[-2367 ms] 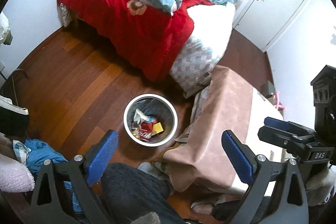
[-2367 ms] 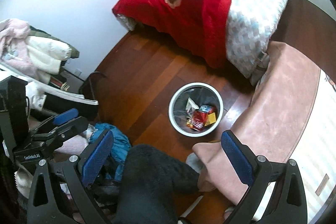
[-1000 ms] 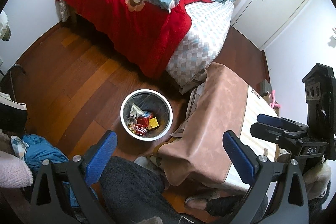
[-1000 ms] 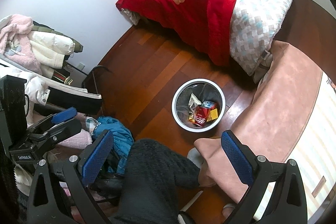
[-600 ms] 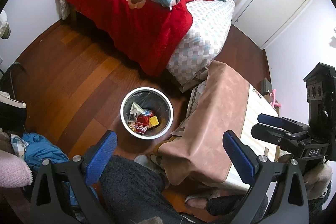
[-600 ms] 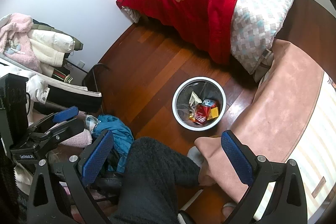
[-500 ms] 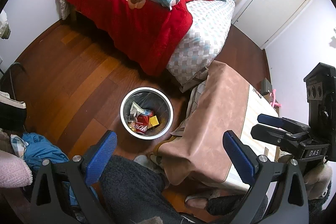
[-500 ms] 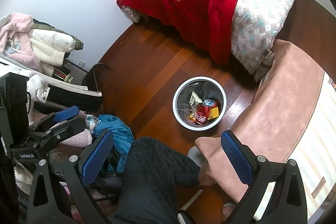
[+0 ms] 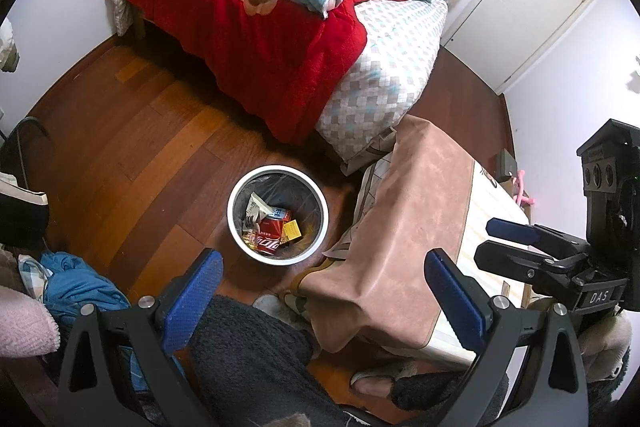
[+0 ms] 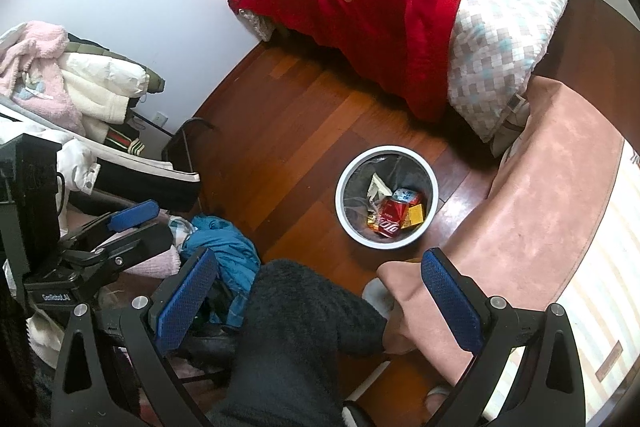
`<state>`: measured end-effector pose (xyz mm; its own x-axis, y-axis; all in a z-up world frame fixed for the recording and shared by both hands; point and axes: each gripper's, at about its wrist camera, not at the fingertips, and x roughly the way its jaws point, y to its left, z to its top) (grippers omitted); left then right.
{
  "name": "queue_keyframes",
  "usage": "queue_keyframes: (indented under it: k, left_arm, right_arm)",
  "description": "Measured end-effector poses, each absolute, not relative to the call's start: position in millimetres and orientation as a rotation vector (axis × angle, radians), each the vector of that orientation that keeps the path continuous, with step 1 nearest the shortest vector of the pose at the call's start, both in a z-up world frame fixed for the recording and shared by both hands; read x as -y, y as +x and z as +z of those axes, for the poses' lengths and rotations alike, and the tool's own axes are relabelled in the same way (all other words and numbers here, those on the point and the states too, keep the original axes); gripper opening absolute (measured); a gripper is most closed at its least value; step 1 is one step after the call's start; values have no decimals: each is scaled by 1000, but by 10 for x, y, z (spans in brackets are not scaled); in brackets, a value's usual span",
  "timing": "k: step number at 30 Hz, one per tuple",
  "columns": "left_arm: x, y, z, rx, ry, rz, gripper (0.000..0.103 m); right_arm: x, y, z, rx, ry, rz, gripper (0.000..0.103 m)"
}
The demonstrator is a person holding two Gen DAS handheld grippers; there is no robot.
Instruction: Collect trash
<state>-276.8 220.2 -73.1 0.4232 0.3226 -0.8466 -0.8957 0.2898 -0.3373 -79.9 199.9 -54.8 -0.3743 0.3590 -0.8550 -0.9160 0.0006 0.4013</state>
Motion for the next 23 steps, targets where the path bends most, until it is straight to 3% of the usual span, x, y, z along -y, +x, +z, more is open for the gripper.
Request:
queue_keyframes:
  k: [23]
  left_arm:
    - [-2180, -2700, -687, -728, -940, 923, 103]
  right_arm:
    - [-1990, -792, -514, -1231, -678, 1617, 103]
